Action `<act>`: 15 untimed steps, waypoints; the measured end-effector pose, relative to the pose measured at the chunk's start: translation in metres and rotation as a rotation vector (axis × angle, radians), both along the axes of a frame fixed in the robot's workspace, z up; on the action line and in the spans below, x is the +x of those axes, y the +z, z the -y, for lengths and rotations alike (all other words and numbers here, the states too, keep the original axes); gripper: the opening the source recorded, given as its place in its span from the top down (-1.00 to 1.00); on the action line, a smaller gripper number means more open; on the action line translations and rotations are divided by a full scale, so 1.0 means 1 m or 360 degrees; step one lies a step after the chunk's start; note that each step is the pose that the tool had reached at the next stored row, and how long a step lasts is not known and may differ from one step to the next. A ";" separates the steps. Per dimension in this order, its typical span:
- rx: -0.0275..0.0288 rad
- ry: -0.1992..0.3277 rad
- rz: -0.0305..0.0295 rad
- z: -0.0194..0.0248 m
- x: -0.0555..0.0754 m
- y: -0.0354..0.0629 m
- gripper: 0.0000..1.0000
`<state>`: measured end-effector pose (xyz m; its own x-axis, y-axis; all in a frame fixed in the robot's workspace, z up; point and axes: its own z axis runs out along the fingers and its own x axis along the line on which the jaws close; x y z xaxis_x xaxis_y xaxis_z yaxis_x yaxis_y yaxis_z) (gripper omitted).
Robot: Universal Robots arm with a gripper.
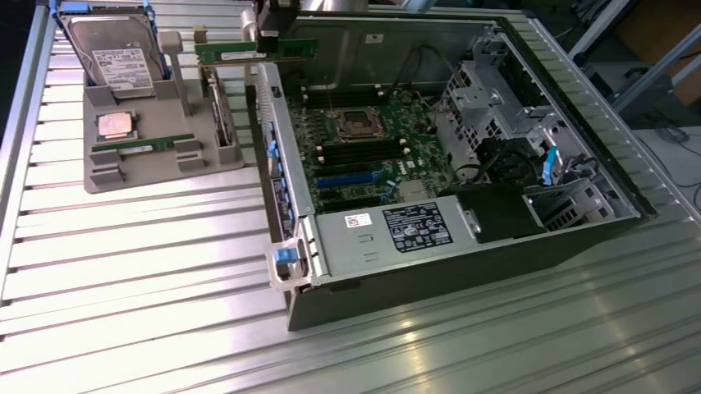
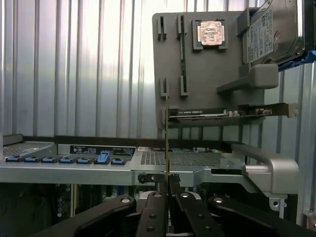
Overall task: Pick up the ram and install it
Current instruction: 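Pick up the ram and move it above insertion slot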
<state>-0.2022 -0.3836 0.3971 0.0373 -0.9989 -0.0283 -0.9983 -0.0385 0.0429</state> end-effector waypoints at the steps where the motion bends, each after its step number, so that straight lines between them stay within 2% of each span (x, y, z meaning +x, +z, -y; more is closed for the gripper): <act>1: -0.00001 0.0000 0.00000 0.0000 0.002 0.0000 0.74; 15: -0.00001 0.0000 -0.00001 0.0000 0.023 0.0000 0.74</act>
